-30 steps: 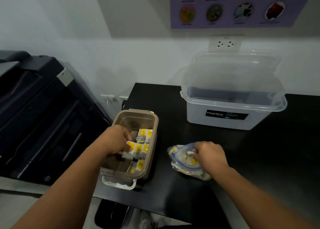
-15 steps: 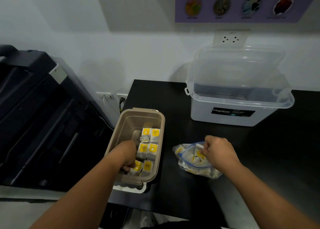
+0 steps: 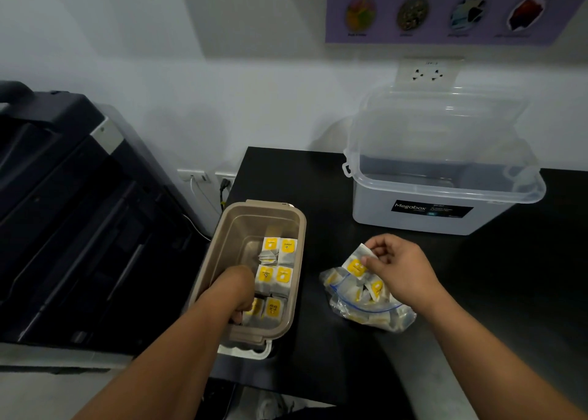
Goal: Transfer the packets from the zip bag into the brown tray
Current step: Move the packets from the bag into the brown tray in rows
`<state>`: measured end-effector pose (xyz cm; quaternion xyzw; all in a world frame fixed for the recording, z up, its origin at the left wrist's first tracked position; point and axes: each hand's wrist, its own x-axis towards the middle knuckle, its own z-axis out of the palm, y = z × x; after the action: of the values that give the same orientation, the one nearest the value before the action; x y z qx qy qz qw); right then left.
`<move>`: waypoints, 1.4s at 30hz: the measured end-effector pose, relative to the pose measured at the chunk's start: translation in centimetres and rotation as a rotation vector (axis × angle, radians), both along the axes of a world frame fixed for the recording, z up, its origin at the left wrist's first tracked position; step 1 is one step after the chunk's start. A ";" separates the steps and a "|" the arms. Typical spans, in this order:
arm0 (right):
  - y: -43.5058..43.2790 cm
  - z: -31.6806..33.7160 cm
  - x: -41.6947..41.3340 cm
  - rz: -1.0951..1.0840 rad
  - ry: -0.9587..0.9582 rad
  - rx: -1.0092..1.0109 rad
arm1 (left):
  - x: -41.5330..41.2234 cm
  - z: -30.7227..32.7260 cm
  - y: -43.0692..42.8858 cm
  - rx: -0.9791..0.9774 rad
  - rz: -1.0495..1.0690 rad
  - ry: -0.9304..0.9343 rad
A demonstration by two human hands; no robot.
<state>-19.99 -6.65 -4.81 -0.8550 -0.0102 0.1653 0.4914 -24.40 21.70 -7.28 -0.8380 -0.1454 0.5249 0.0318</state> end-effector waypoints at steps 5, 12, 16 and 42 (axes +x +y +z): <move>0.9 0.6 -0.2 0.040 0.040 0.091 | 0.2 1.0 -0.3 0.052 -0.229 -0.055; 2.3 1.5 -0.6 0.071 0.132 0.315 | 0.0 1.3 -0.4 0.076 -0.243 -0.005; 3.7 2.3 -0.5 0.117 0.166 0.429 | -0.3 3.3 0.7 0.006 -0.076 -0.356; 9.2 2.4 -0.7 0.302 -0.010 0.096 | -1.6 2.6 1.2 -0.104 0.034 -0.486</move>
<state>-20.67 2.50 -2.41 -0.8201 -0.1491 0.2324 0.5012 -26.00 22.91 -4.69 -0.9375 -0.1356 0.3154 -0.0562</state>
